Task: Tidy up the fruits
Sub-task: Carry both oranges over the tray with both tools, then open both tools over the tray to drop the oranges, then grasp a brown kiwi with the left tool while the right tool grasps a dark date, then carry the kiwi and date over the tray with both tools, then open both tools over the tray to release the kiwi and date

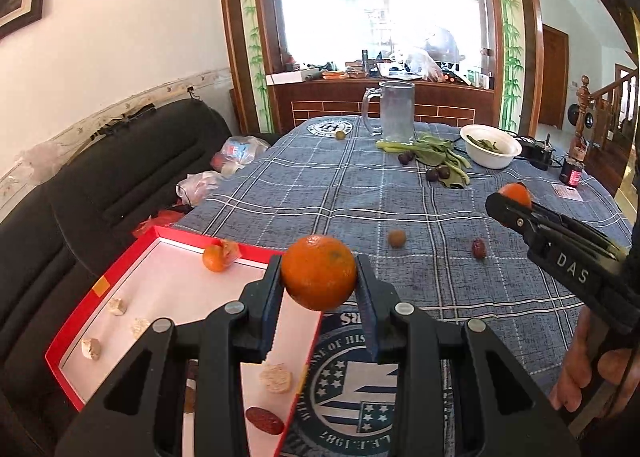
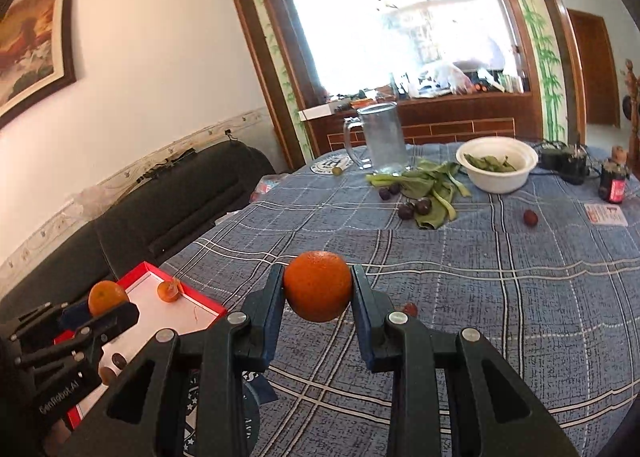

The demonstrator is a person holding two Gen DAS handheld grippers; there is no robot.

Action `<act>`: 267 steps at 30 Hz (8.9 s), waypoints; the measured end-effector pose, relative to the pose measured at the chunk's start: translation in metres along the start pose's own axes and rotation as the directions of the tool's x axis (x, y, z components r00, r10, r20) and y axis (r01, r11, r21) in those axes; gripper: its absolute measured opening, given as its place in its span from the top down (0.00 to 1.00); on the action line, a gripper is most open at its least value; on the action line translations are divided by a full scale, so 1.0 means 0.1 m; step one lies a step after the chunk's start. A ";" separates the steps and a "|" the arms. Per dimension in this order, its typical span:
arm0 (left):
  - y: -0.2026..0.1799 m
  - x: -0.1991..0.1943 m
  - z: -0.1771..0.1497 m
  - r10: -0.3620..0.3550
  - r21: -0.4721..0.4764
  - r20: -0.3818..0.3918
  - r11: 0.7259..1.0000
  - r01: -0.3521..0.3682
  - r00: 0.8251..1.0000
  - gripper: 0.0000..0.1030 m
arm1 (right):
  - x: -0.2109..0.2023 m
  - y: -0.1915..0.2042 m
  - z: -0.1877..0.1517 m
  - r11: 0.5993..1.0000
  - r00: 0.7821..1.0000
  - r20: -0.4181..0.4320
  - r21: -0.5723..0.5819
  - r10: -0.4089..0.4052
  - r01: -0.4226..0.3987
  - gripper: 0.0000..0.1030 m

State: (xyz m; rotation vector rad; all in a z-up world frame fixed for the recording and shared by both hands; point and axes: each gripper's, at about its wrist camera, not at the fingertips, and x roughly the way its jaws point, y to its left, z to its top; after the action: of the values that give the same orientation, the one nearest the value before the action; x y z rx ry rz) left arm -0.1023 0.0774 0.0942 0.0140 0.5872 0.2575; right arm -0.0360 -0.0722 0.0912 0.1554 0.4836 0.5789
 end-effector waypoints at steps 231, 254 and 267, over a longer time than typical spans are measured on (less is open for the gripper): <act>1.44 0.27 -0.50 0.208 -0.123 -0.126 0.967 -0.223 0.970 0.77 | 0.53 1.71 -0.66 0.936 0.892 -0.325 -0.047 0.315 -0.348 0.86; 1.48 0.39 -0.55 0.238 -0.114 -0.164 0.959 -0.258 0.957 0.77 | 0.59 1.84 -0.76 0.914 0.850 -0.396 -0.062 0.347 -0.401 0.84; 1.49 0.24 -0.56 0.248 -0.141 -0.151 0.953 -0.270 0.957 0.33 | 0.44 1.63 -0.60 0.954 0.930 -0.246 -0.052 0.274 -0.295 0.54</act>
State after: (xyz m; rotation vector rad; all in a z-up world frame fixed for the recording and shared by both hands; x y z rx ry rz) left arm -0.1488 0.2244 0.0476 -0.0826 0.6954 0.5650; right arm -0.1124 0.0878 0.0661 0.0723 0.6713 0.9095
